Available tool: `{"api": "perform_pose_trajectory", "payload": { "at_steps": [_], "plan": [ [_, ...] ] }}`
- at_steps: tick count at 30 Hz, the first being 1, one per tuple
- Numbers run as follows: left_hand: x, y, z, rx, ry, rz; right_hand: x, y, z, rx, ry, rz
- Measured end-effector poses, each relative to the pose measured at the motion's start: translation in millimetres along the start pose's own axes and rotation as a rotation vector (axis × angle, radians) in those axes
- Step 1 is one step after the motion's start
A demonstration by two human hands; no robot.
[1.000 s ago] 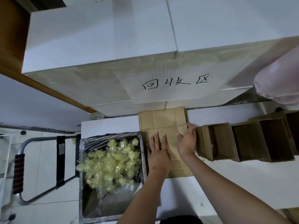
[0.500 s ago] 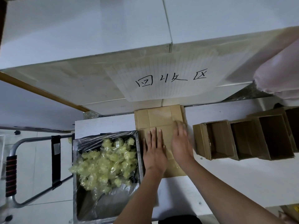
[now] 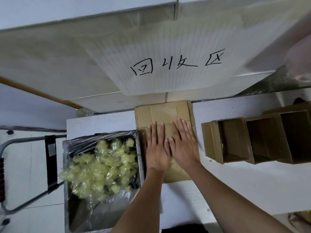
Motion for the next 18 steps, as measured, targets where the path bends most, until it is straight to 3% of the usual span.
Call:
{"api": "perform_pose_trajectory", "payload": {
  "at_steps": [8,18],
  "plan": [
    [-2.1,-4.5,-1.1,-0.013,0.032,-0.04,1.9,-6.9,-2.3,-0.005,-0.015,-0.024],
    [23.2,42.6,-9.3,-0.348,0.072,-0.259,-6.3,43.3,-12.6,-0.307,-0.061,-0.013]
  ]
}}
Point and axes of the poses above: each hand's wrist, its own z-axis away from the middle knuckle, its own y-axis out of the back of the hand, x = y × z, the point moved 4 cm from there along -z, towards the middle knuckle, and after that the axes turned 4 degrees about x, right-handed, at the moved point
